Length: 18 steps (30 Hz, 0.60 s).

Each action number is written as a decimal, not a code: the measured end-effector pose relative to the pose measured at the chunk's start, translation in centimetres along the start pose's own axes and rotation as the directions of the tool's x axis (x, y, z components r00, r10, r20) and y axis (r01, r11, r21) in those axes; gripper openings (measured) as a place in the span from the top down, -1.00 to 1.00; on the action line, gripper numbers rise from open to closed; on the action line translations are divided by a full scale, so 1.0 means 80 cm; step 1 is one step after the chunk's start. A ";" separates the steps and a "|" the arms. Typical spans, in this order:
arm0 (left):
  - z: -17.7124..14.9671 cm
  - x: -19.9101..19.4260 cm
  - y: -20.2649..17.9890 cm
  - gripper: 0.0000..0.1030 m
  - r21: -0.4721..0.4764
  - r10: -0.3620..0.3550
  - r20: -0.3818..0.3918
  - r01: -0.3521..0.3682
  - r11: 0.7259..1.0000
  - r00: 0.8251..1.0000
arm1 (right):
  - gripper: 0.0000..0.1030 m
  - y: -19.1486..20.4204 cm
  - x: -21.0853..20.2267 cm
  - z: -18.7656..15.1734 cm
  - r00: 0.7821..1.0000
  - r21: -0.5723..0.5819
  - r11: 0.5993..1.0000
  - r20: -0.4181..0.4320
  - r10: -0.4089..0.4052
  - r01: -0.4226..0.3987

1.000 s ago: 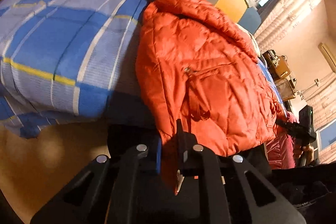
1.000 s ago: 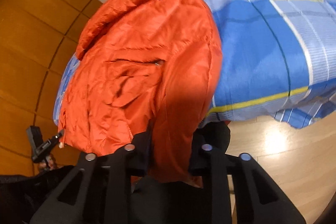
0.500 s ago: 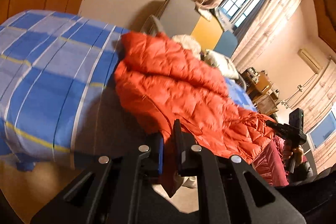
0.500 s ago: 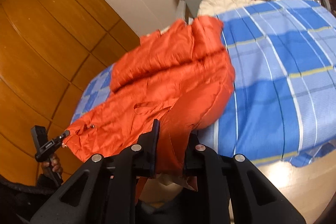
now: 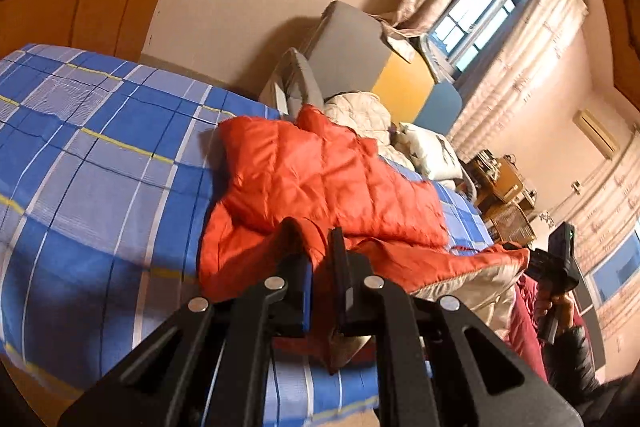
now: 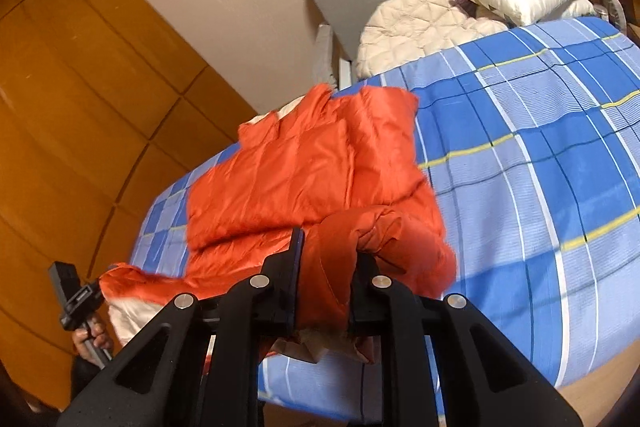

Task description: Fold large clothes

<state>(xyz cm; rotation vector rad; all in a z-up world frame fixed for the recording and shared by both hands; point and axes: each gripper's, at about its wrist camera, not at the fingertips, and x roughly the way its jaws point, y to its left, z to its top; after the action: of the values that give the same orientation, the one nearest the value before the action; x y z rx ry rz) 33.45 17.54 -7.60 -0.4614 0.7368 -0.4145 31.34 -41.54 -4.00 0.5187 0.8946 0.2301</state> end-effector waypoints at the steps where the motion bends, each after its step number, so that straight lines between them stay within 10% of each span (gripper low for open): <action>1: 0.009 0.011 0.003 0.84 -0.008 0.008 -0.006 -0.008 1.000 1.000 | 0.68 -0.002 0.009 0.008 1.000 0.006 1.000 -0.004 -0.008 0.008; 16: 0.072 0.149 0.039 0.74 -0.062 0.142 -0.145 -0.152 0.987 0.979 | 0.63 -0.037 0.110 0.068 0.992 0.102 0.993 -0.118 -0.043 0.055; 18: 0.075 0.149 0.043 0.55 -0.080 0.130 -0.147 -0.142 0.987 0.981 | 0.32 -0.040 0.109 0.069 0.993 0.123 0.992 -0.115 0.003 0.011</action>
<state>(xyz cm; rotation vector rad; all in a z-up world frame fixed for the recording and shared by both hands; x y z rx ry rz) 46.41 15.80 -12.01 -0.4661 0.9216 -0.2881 40.98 -42.60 -8.74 0.6229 1.0269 0.2036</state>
